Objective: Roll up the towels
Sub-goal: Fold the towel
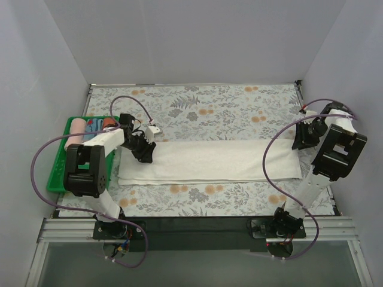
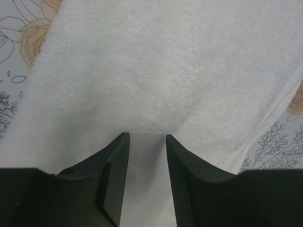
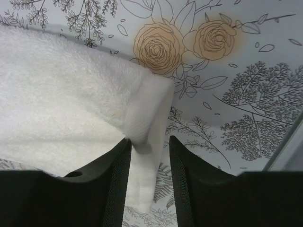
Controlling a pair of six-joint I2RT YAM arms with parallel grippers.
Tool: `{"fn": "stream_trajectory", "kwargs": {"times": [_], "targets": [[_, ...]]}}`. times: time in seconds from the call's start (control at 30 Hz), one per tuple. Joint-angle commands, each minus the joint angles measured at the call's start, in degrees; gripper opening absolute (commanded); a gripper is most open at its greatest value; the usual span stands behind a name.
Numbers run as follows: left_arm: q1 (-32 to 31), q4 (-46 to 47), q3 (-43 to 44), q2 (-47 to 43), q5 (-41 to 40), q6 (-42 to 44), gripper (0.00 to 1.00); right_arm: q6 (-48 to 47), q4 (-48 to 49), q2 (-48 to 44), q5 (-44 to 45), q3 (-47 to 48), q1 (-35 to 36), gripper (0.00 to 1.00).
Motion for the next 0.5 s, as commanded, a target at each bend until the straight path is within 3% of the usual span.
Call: {"fn": "stream_trajectory", "kwargs": {"times": [0.0,0.1,0.27,0.33,0.47], "targets": [[-0.1,-1.7,5.5,-3.8,2.3,-0.7,0.35,-0.7,0.0,-6.1,1.4,3.4,0.4,0.38],[-0.1,-2.4,10.4,-4.9,1.7,-3.1,0.35,-1.8,0.1,-9.9,0.8,3.7,1.9,0.36],[-0.1,-1.6,14.9,-1.7,-4.8,-7.6,0.33,-1.3,0.3,-12.1,-0.4,1.7,8.9,0.20],[-0.1,-1.3,15.3,0.5,-7.3,-10.4,0.28,-0.7,0.2,-11.2,0.5,1.0,10.6,0.14],[0.1,-1.0,12.9,1.1,-10.7,-10.3,0.20,-1.0,0.2,-8.6,2.0,-1.0,12.2,0.12]]}}
